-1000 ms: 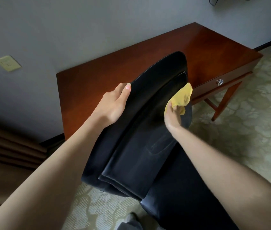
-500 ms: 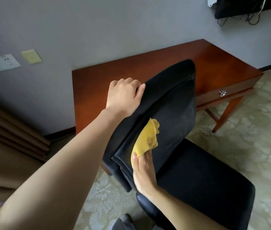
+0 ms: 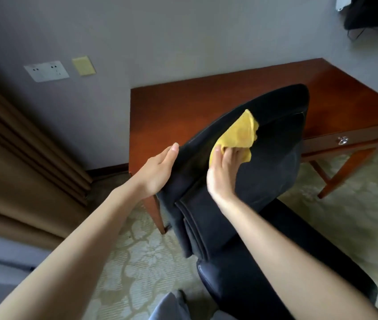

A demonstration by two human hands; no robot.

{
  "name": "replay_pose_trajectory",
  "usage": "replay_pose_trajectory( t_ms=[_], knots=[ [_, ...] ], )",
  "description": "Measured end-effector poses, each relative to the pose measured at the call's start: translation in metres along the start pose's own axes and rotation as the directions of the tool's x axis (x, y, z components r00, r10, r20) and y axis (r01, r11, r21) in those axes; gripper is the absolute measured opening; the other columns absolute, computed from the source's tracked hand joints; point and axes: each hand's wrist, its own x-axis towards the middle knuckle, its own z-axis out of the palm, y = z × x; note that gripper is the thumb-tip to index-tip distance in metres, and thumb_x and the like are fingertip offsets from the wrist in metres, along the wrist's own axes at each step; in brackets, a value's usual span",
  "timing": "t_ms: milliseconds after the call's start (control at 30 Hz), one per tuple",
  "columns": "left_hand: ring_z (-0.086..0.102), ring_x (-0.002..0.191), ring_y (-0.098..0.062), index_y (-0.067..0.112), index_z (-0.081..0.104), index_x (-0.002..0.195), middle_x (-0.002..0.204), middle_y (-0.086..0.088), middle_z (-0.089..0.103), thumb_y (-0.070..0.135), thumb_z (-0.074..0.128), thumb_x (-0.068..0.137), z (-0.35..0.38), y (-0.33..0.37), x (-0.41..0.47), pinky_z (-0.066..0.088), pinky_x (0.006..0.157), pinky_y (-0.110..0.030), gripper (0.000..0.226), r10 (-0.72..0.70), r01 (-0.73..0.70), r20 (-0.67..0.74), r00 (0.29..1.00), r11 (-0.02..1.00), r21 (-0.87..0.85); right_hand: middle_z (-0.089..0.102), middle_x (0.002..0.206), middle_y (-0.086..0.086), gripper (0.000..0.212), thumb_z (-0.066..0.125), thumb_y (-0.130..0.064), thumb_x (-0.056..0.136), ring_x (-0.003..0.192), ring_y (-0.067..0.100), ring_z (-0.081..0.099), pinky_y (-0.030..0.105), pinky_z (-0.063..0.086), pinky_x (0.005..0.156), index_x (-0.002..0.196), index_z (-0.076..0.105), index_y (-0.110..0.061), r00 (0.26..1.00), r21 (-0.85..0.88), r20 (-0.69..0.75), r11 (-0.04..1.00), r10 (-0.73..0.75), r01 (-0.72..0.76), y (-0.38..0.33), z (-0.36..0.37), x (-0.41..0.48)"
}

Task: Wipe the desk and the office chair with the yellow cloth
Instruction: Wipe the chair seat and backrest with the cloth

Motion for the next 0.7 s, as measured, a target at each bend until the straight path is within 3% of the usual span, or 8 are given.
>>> replay_pose_trajectory(
  t_ms=[100, 267, 467, 567, 700],
  knots=[
    [0.041, 0.134, -0.013, 0.025, 0.048, 0.139, 0.142, 0.005, 0.049, 0.061, 0.014, 0.096, 0.009, 0.002, -0.003, 0.027, 0.116, -0.040, 0.065, 0.016, -0.022, -0.035, 0.999, 0.982, -0.185, -0.004, 0.159, 0.006, 0.055, 0.027, -0.029, 0.103, 0.146, 0.022, -0.005, 0.042, 0.001, 0.118, 0.151, 0.007, -0.012, 0.995, -0.050, -0.003, 0.993, 0.104, -0.104, -0.001, -0.016, 0.051],
    [0.055, 0.113, -0.006, 0.039, 0.061, 0.113, 0.119, 0.012, 0.062, 0.058, 0.006, 0.098, 0.015, 0.011, 0.000, 0.035, 0.102, -0.027, 0.060, -0.008, -0.019, -0.112, 0.994, 0.970, -0.240, -0.012, 0.159, 0.003, 0.054, 0.022, -0.031, 0.104, 0.145, 0.024, -0.009, 0.041, 0.001, 0.118, 0.152, 0.002, -0.018, 0.977, -0.053, -0.063, 0.977, 0.204, -0.208, -0.011, -0.022, 0.088],
    [0.053, 0.120, -0.013, 0.034, 0.058, 0.119, 0.126, 0.006, 0.060, 0.061, -0.001, 0.094, 0.013, 0.019, 0.011, 0.033, 0.111, -0.039, 0.070, -0.035, 0.017, -0.043, 0.998, 0.934, -0.357, -0.001, 0.159, 0.006, 0.051, 0.025, -0.025, 0.104, 0.146, 0.024, 0.000, 0.041, 0.006, 0.118, 0.151, 0.011, -0.013, 0.988, -0.044, -0.094, 0.991, 0.123, -0.128, -0.013, -0.012, 0.068],
    [0.053, 0.120, -0.015, 0.028, 0.057, 0.125, 0.128, 0.004, 0.059, 0.063, -0.003, 0.093, 0.012, 0.020, 0.016, 0.033, 0.112, -0.043, 0.077, -0.048, 0.032, -0.029, 0.998, 0.909, -0.415, -0.004, 0.159, 0.008, 0.050, 0.027, -0.024, 0.103, 0.146, 0.028, -0.005, 0.040, 0.002, 0.118, 0.150, 0.014, -0.011, 0.996, -0.104, -0.070, 0.993, 0.052, -0.059, -0.017, 0.001, 0.047],
    [0.053, 0.121, -0.015, 0.021, 0.065, 0.116, 0.124, 0.001, 0.062, 0.058, -0.001, 0.097, 0.014, 0.021, 0.020, 0.029, 0.114, -0.046, 0.078, -0.088, -0.031, -0.167, 0.982, 0.798, -0.601, -0.004, 0.157, 0.017, 0.047, 0.031, -0.021, 0.103, 0.143, 0.037, -0.014, 0.048, -0.002, 0.117, 0.145, 0.027, -0.003, 0.995, -0.228, -0.002, 0.969, -0.102, 0.099, -0.019, 0.018, 0.022]
  ],
)
